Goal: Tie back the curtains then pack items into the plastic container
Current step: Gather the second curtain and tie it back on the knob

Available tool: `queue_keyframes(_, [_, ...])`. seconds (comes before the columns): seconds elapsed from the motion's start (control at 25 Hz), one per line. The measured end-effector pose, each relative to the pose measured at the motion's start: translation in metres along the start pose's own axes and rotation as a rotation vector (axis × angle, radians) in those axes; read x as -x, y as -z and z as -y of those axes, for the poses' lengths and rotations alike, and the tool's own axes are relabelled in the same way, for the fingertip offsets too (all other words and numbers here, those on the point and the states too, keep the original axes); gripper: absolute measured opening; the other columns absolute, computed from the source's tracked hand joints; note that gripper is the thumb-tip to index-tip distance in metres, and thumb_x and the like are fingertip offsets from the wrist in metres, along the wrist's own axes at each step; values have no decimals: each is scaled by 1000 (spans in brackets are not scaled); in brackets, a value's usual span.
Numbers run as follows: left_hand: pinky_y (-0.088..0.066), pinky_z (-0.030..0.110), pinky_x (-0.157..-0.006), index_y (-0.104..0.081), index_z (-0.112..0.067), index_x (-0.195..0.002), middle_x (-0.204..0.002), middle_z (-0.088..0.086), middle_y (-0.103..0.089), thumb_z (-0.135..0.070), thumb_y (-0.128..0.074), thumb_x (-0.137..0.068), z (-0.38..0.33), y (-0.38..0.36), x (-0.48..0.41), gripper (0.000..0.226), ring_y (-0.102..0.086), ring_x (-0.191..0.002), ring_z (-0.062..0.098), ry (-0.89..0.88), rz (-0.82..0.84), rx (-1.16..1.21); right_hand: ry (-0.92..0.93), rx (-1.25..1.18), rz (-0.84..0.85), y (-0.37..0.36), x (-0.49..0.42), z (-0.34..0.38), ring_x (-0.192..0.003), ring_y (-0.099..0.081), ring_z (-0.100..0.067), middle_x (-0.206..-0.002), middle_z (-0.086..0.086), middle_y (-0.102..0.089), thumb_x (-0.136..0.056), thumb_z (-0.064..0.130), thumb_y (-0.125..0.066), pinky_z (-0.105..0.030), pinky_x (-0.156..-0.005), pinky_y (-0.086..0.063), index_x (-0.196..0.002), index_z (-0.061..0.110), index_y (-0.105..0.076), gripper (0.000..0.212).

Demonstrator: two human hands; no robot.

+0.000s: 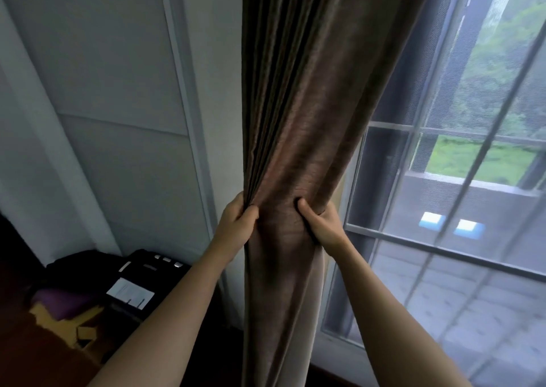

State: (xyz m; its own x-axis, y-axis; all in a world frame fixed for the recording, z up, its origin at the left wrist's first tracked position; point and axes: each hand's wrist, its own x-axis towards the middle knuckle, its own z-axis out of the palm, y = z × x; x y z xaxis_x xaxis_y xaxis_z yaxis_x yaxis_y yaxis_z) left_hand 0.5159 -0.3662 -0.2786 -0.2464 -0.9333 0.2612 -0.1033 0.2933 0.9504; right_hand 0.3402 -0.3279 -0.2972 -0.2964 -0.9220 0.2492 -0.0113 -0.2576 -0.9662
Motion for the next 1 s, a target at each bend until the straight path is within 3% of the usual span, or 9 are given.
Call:
queue_keyframes(0.12, [-40,19,-60,-57,-21,-83,-72,-1,-53,0,-41,-89,0,1,4,27,-49,-65,9,-9,-3,-36,-12,8,-30,2,6,-6,-95,-66,-10,-104,3,-68,-77,32,-69,-16,-74,-53,-113,13,-59,43])
queue_keyframes(0.32, [-40,26,-61,-55,-2,-92,-72,7,-54,-7,-42,-91,3,4,6,14,-51,-65,17,-37,-81,-121,-75,29,-40,-3,9,1,-99,-65,-12,-109,0,-68,-90,28,-61,-20,-81,-53,-115,14,-58,29])
queue_keyframes(0.4, [-39,27,-62,-56,-7,-86,-71,3,-53,-6,-41,-91,3,4,9,16,-50,-65,14,10,-60,-69,-121,-57,-23,-4,12,2,-99,-65,-13,-107,1,-68,-87,27,-64,-19,-79,-54,-115,14,-58,31])
queue_keyframes(0.48, [-37,23,-60,-56,-17,-78,-70,0,-52,-4,-41,-91,0,6,11,24,-49,-65,10,77,32,39,-176,-169,61,-2,16,-1,-94,-68,-16,-101,1,-71,-72,26,-74,-22,-75,-54,-110,14,-60,42])
queue_keyframes(0.6, [-37,28,-67,-55,-19,-78,-78,5,-54,-13,-44,-85,0,9,5,14,-52,-74,16,114,136,96,-227,-171,146,-2,18,-3,-88,-68,-10,-98,4,-71,-53,29,-77,-18,-70,-54,-107,17,-58,58])
queue_keyframes(0.76, [-37,27,-64,-54,-16,-83,-77,4,-53,-5,-41,-91,5,12,1,19,-50,-72,15,93,106,32,-256,-115,148,-1,13,-1,-100,-64,-16,-113,-4,-66,-69,29,-78,-24,-82,-52,-123,10,-52,63])
queue_keyframes(0.88, [-36,24,-63,-54,-14,-87,-75,1,-53,-9,-40,-93,5,9,1,15,-50,-68,11,73,127,-34,-222,-112,139,1,15,-1,-99,-65,-14,-112,-2,-67,-76,37,-70,-22,-82,-53,-118,15,-56,50])
queue_keyframes(1.0, [-41,17,-67,-55,-25,-96,-83,-11,-57,-16,-37,-96,-6,0,-5,19,-54,-75,3,12,161,-133,-251,-118,169,-7,19,1,-91,-67,-6,-101,5,-68,-87,42,-55,-18,-75,-54,-102,25,-57,23])
